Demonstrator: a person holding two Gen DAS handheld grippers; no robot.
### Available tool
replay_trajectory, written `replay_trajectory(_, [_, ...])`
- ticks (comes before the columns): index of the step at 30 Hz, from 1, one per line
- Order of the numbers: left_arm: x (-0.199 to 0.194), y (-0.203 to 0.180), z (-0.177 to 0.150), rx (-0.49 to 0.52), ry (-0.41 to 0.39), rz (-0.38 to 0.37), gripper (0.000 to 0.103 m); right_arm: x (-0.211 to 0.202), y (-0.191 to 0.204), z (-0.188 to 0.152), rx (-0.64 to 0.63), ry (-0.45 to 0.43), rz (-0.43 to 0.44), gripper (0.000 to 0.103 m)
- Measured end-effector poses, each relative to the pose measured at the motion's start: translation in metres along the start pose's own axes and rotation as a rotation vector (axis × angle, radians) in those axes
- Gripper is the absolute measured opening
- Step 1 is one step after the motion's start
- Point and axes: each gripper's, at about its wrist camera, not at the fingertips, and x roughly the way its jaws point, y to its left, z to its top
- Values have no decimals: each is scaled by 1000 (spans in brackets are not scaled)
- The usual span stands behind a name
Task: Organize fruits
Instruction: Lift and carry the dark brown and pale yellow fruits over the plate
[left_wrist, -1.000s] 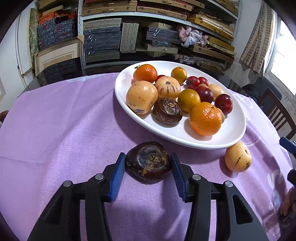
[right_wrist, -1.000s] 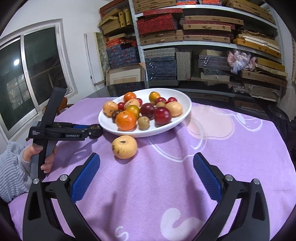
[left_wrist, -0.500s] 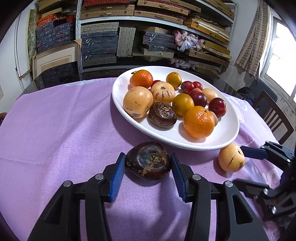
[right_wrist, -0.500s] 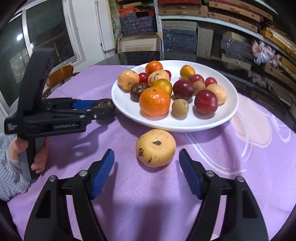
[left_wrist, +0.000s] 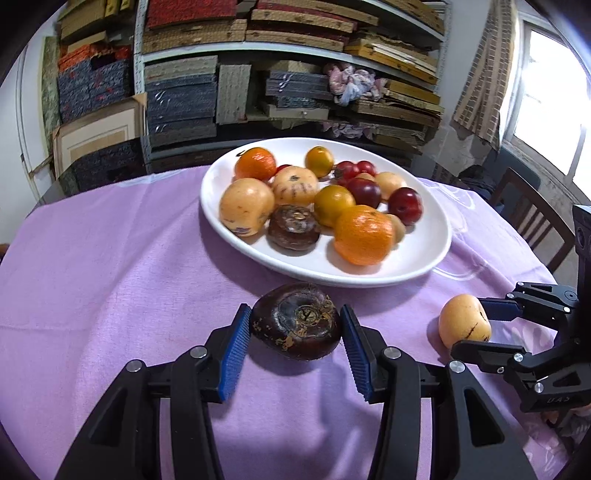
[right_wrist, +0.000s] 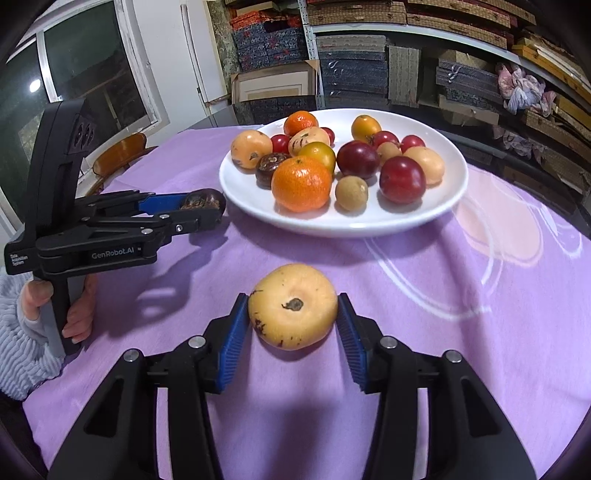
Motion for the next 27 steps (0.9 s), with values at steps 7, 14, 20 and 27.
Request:
replay_trajectory(7, [-19,-26,-10,42,-24,-9,50,-38,-15,-29,56,-47,0,47])
replay_trajectory(14, [-33,-37,-20,71,-44,84,50,-57,-15,-40,87,-98,-2,47])
replay_trajectory(20, [-47,-33,-16,58,-84,186,50,-71,-5,-41,78,-122,-1,47])
replay_trajectory(27, [-60,-35,-12,67,-121,202,50,-85,5,-30,52,-147,-16,47])
